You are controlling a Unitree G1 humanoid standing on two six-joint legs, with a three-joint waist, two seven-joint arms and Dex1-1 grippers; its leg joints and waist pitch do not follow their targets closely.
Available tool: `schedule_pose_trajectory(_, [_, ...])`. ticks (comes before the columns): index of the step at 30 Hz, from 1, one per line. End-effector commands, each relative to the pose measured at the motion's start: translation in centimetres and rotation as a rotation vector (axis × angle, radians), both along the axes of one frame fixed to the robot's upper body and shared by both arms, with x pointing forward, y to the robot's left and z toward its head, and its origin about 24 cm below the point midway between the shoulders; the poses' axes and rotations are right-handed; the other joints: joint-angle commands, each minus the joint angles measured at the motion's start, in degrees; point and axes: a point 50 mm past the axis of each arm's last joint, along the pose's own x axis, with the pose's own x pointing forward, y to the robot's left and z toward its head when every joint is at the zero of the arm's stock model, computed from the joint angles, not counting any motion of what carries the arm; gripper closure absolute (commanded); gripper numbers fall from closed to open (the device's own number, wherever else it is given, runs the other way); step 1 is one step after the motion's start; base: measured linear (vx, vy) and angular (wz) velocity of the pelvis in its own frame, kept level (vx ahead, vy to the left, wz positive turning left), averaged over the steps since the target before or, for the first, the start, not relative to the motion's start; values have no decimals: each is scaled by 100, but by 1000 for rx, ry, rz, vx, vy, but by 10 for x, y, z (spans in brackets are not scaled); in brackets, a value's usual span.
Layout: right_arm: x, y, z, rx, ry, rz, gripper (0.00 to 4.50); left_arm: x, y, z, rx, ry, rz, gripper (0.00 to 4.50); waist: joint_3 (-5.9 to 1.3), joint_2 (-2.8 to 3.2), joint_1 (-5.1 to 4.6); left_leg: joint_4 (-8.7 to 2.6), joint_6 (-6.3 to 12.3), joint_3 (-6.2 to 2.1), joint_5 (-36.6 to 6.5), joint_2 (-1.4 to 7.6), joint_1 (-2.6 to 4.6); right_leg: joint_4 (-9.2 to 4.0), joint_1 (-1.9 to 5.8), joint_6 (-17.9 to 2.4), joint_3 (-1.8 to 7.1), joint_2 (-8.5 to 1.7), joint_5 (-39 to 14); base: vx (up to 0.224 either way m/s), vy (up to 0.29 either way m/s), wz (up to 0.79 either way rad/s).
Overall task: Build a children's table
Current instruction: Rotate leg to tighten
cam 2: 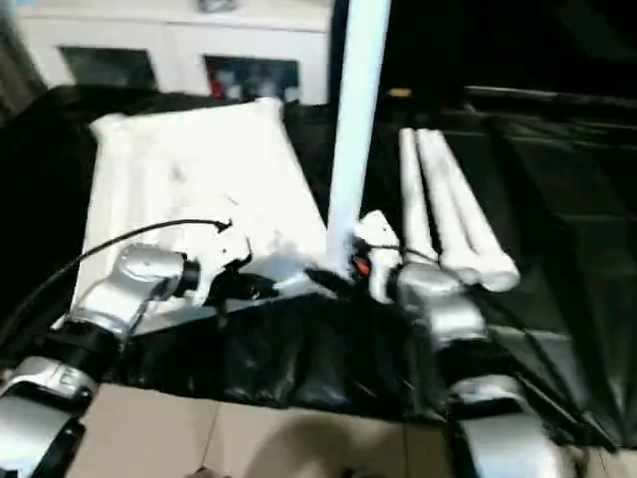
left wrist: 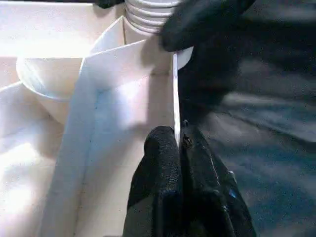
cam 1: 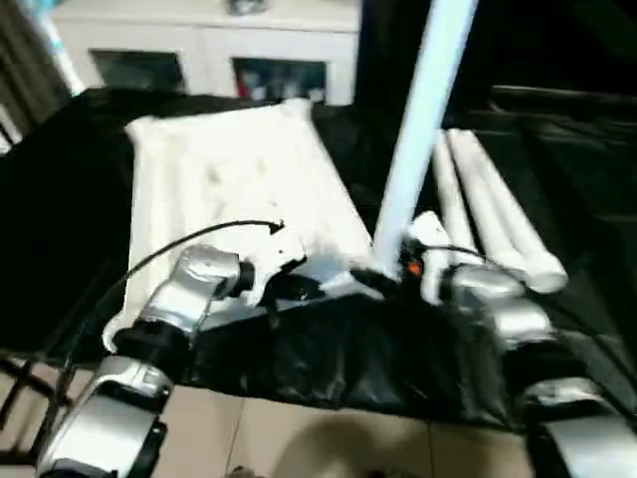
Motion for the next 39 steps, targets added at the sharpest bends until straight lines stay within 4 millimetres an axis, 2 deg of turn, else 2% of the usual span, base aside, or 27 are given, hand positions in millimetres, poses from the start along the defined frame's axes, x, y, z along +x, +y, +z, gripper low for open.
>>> schedule_pose_trajectory(1, [-14, 14, -12, -17, 87, 170, 60, -2, -16, 11, -42, -27, -116, 450, -453, -15, 8, -346, 666, -11, -705, 163, 10, -200, 361, -1664, 275, -306, -424, 0, 0, 0])
schedule_pose_trajectory(3, [-17, 11, -11, -28, 108, 219, 60, -2, -12, 12, -38, -9, -132, 450, -437, -11, 20, -359, 606, -11, -856, 167, 15, -236, 357, -1607, 277, -317, -712, 0, 0, 0])
schedule_pose_trajectory(4, [-18, 10, -11, -35, 119, 243, 86, -2, -10, 12, -35, -4, -143, 450, -427, -25, 26, -366, 541, -10, -956, 166, 26, -265, 351, -1557, 278, -322, -924, 0, 0, 0])
schedule_pose_trajectory(6, [-20, 9, -11, -54, 134, 277, 94, -2, -5, 13, -21, 3, -157, 450, -412, -18, 35, -374, 447, -10, -1071, 167, 37, -296, 341, -1472, 284, -331, -1240, 0, 0, 0])
schedule_pose_trajectory(7, [-20, 9, -11, -54, 134, 277, 94, -2, -5, 13, -21, 3, -157, 450, -408, -33, 37, -378, 402, -5, -1104, 165, 40, -310, 339, -1413, 290, -328, -1388, 0, 0, 0])
schedule_pose_trajectory(8, [-20, 9, -11, -56, 143, 291, 112, -1, -2, 14, -11, 4, -162, 450, -403, -29, 41, -380, 368, 0, -1143, 164, 54, -324, 324, -1378, 294, -326, -1494, 0, 0, 0])
schedule_pose_trajectory(14, [-23, 14, -11, -34, 150, 309, 165, 0, 2, 15, -5, 10, -161, 450, -414, -14, 47, -384, 319, -9, -1058, 166, 39, -305, 329, -1335, 297, -325, -1436, 0, 0, 0])
schedule_pose_trajectory(17, [-23, 17, -13, -23, 143, 298, 174, 2, 2, 15, -9, 7, -137, 450, -421, -27, 51, -382, 327, -10, -1003, 163, 28, -290, 339, -1358, 294, -323, -1329, 0, 0, 0])
schedule_pose_trajectory(18, [-23, 18, -13, -18, 137, 283, 174, 3, 1, 15, -16, 2, -121, 450, -420, -16, 52, -381, 325, -9, -1011, 164, 32, -294, 335, -1360, 295, -326, -1343, 0, 0, 0])
schedule_pose_trajectory(19, [-16, 22, -16, -9, 99, 152, 175, 9, -4, 16, -38, -23, -37, 450, -407, -19, 43, -383, 307, -3, -1055, 159, 29, -309, 326, -1339, 296, -322, -1420, 0, 0, 0])
schedule_pose_trajectory(21, [-5, 26, -21, -23, 58, -38, 175, 16, -11, 17, -57, -49, 75, 450, -395, -19, 3, -391, 153, -6, -1179, 144, 54, -348, 294, -1254, 301, -338, -1723, 0, 0, 0])
schedule_pose_trajectory(22, [-2, 27, -22, -29, 48, -99, 176, 18, -14, 18, -59, -55, 107, 450, -384, -8, -24, -403, 28, -29, -1316, 131, 87, -388, 279, -1171, 290, -349, -2063, 0, 0, 0])
schedule_pose_trajectory(23, [0, 28, -24, -26, 48, -153, 176, 20, -17, 18, -64, -69, 128, 450, -373, -41, -62, -411, -1, -43, -1390, 108, 59, -415, 305, -1040, 275, -336, -2360, 0, 0, 0])
schedule_pose_trajectory(26, [7, 39, -29, -1, 82, -342, 176, 26, -34, 20, -95, -83, 240, 450, -380, -11, -110, -399, 39, -34, -1391, 104, 75, -438, 276, -1030, 284, -328, -2347, 0, 0, 0])
schedule_pose_trajectory(28, [8, 43, -30, 7, 89, -386, 176, 26, -40, 20, -100, -91, 264, 450, -380, -29, -127, -400, 105, -34, -1412, 89, 56, -452, 285, -1004, 270, -315, -2344, 0, 0, 0])
schedule_pose_trajectory(31, [10, 53, -31, 25, 110, -453, 176, 26, -51, 20, -107, -105, 295, 450, -394, -25, -145, -398, 162, -33, -1324, 102, 43, -429, 286, -1057, 278, -309, -2106, 0, 0, 0])
schedule_pose_trajectory(32, [11, 66, -30, 56, 114, -492, 176, 22, -63, 19, -117, -111, 289, 450, -396, -34, -146, -401, 167, -35, -1297, 108, 35, -417, 290, -1076, 281, -320, -2041, 0, 0, 0])
schedule_pose_trajectory(33, [12, 70, -28, 66, 105, -487, 176, 21, -66, 18, -116, -113, 276, 450, -398, -40, -150, -404, 172, -38, -1286, 109, 28, -413, 292, -1080, 278, -317, -2020, 0, 0, 0])
schedule_pose_trajectory(34, [12, 73, -27, 72, 94, -485, 121, 19, -68, 17, -113, -115, 268, 450, -404, -36, -144, -397, 196, -34, -1269, 104, 28, -408, 299, -1086, 273, -317, -1958, 0, 0, 0])
schedule_pose_trajectory(39, [14, 69, -22, 81, 65, -449, 84, 17, -62, 14, -88, -129, 218, 450, -409, -39, -152, -395, 306, -30, -1193, 99, 2, -375, 325, -1173, 280, -316, -1688, 0, 0, 0])
